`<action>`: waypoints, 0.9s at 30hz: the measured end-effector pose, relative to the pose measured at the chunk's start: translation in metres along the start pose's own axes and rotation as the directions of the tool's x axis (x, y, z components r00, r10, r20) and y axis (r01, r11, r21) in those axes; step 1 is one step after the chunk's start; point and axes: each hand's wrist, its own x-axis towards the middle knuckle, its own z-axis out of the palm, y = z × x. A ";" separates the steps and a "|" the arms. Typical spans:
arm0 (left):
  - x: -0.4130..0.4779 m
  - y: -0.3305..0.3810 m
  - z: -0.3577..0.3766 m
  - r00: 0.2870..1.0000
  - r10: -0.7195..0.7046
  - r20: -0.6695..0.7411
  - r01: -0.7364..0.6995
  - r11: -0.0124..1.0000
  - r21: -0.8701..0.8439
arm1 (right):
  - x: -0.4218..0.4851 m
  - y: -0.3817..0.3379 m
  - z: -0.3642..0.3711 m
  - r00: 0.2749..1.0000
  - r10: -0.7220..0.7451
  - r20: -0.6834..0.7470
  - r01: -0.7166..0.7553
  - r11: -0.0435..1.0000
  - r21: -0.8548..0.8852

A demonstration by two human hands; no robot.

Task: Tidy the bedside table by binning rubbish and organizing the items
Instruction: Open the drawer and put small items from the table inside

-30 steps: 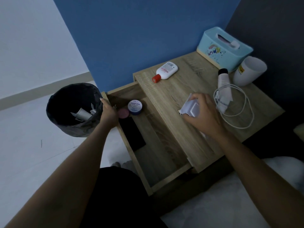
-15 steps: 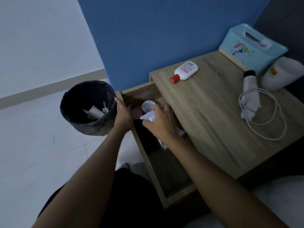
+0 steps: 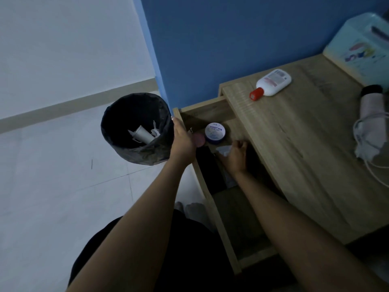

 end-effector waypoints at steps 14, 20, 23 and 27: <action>0.001 -0.003 0.003 1.000 0.004 -0.016 -0.004 1.000 0.015 | -0.039 -0.041 -0.059 0.892 -0.450 0.030 0.451 0.891 -0.051; -0.002 0.000 0.000 1.000 -0.004 -0.005 0.004 1.000 -0.017 | -0.037 0.003 -0.145 0.822 -0.528 -0.213 0.517 0.849 -0.109; -0.003 0.002 0.000 1.000 0.007 -0.007 -0.007 1.000 -0.009 | -0.029 0.042 -0.167 0.876 -0.458 -0.153 0.417 0.877 -0.239; -0.004 0.008 0.000 0.999 -0.036 -0.003 0.036 0.999 -0.028 | -0.026 0.060 -0.168 0.877 -0.473 -0.084 0.408 0.826 -0.388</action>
